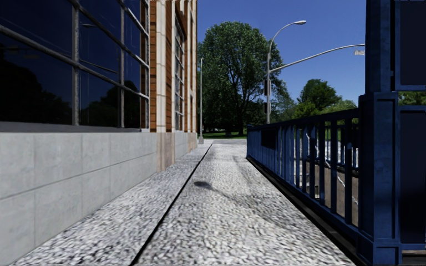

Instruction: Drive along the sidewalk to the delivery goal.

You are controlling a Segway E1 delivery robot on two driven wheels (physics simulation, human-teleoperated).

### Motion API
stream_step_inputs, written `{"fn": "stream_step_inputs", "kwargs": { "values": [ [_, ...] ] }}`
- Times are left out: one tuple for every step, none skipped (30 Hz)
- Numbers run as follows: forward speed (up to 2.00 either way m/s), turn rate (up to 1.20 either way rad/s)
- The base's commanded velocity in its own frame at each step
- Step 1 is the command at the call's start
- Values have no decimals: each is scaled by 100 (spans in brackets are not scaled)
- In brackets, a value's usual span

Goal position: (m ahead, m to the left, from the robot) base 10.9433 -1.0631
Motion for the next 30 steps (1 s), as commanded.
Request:
{"fn": "stream_step_inputs", "kwargs": {
  "values": [
    [200, 0],
    [200, 0],
    [200, 0],
    [200, 0],
    [200, 0],
    [200, 0],
    [200, 0],
    [200, 0],
    [200, 0],
    [200, 0],
    [200, 0],
    [200, 0],
    [200, 0],
    [200, 0],
    [200, 0],
    [200, 0],
    [200, 0],
    [200, 0],
    [200, 0],
    [200, 0],
    [200, 0],
    [200, 0],
    [200, 0],
    [200, 0],
    [200, 0],
    [200, 0],
    [200, 0],
    [200, 0],
    [200, 0],
    [200, 0]
  ]
}}
